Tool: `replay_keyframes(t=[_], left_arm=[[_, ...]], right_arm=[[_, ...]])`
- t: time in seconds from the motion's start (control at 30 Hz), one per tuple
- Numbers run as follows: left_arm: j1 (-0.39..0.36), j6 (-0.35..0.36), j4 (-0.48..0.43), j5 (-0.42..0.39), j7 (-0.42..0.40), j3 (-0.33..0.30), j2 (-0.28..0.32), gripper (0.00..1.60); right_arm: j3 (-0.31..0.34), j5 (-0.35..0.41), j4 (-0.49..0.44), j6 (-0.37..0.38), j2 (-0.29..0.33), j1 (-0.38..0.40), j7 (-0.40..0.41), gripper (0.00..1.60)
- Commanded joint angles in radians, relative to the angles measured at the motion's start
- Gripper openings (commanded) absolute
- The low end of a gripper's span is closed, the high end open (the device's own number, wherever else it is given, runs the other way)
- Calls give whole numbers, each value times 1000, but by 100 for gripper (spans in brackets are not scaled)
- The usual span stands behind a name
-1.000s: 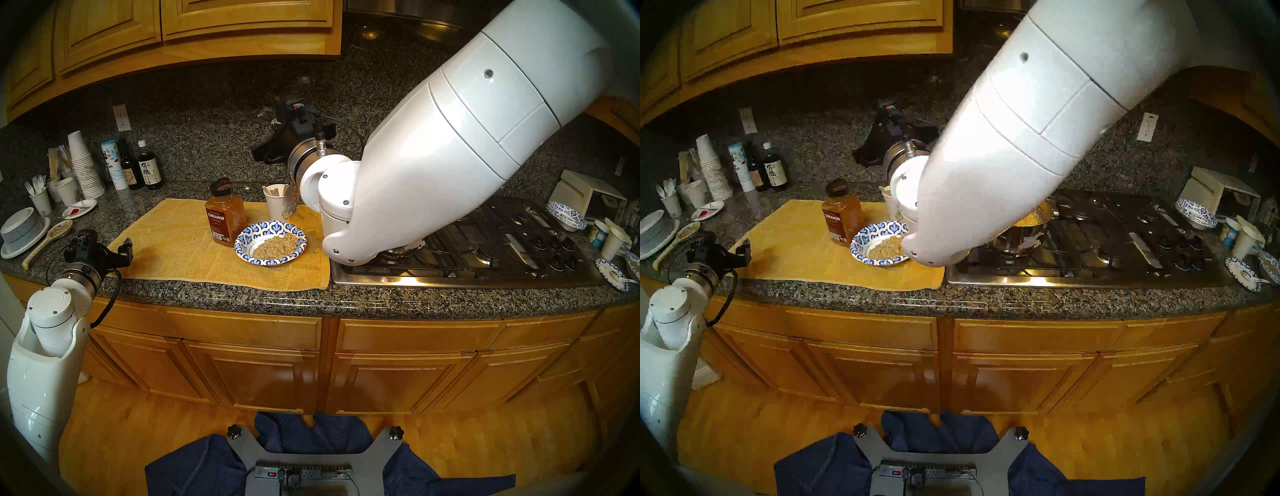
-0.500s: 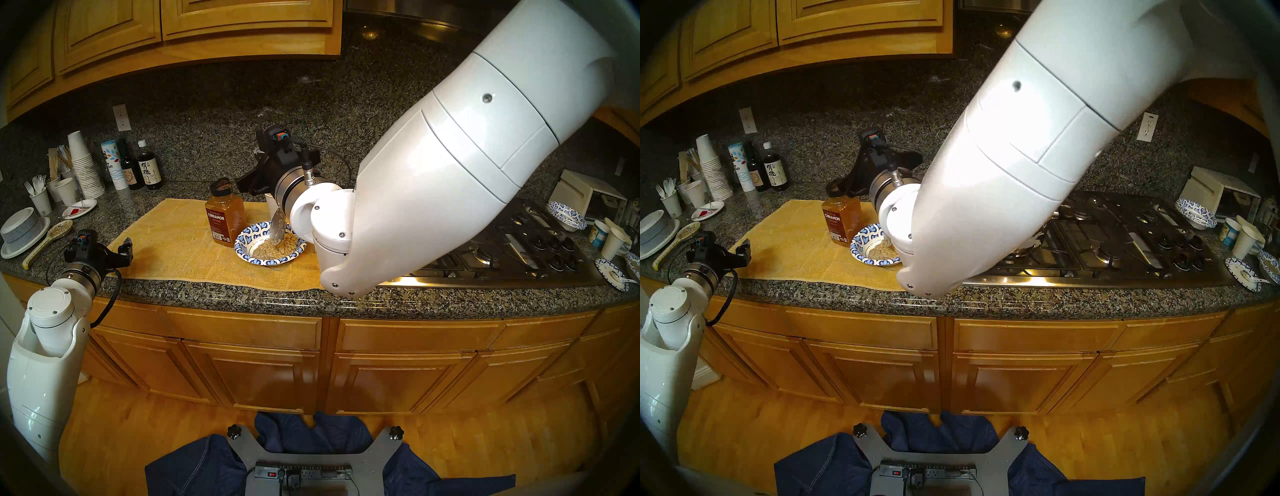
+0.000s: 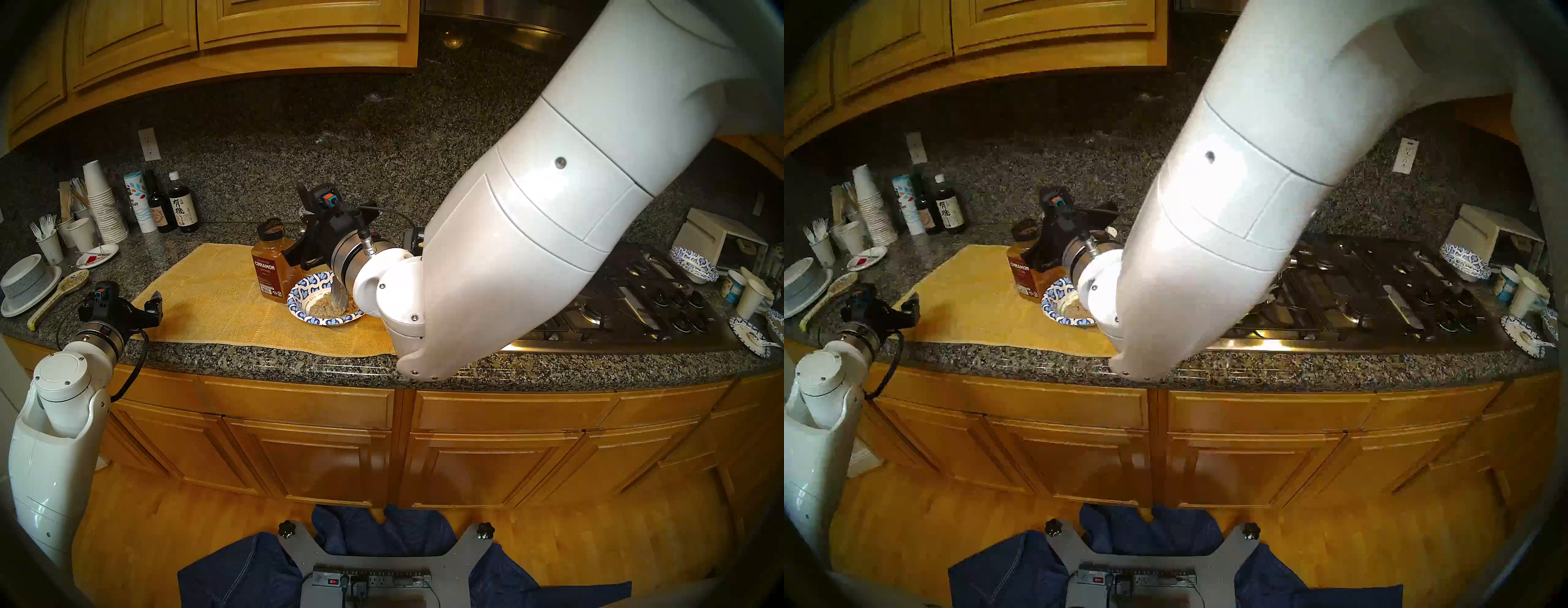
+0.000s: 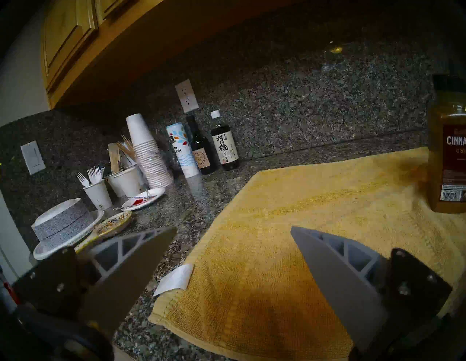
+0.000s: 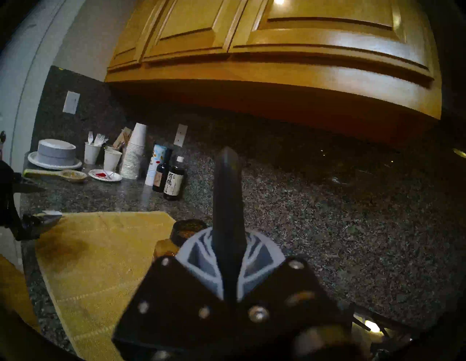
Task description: Scoop oatmeal into bowl, add cinnamon, and put a spoon inside bowl
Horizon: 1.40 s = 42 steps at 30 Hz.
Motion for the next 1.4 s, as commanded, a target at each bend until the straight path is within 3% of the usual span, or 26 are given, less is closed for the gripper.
replay_keyframes(t=[0.0,0.3,0.33,0.5,0.6,0.67,0.73,1.07,1.37], left_arm=[[-18,-11,-22,2,1,-17,12,160],[-18,-10,-22,2,1,-17,12,160],[-18,-10,-22,2,1,-17,12,160],[-18,-10,-22,2,1,-17,12,160],[-18,-10,-21,2,1,-17,12,160],[-18,-10,-21,2,2,-17,12,160],[-18,-10,-21,2,2,-17,12,160],[-18,-9,-19,2,2,-15,12,160],[-19,-9,-20,2,2,-15,12,160]], right_arm=[[-20,-20,60,-2,7,17,-106,0],[-31,-30,99,-2,22,36,-114,0],[-34,-23,103,-2,27,38,-85,0],[-26,-29,110,-2,34,35,-125,0],[-21,-3,112,-2,60,43,-80,0],[-15,-7,112,-2,69,46,-119,0],[-19,6,114,-2,88,55,-103,0],[-92,50,119,-2,164,113,-102,0],[-217,112,97,-2,233,172,-94,0]])
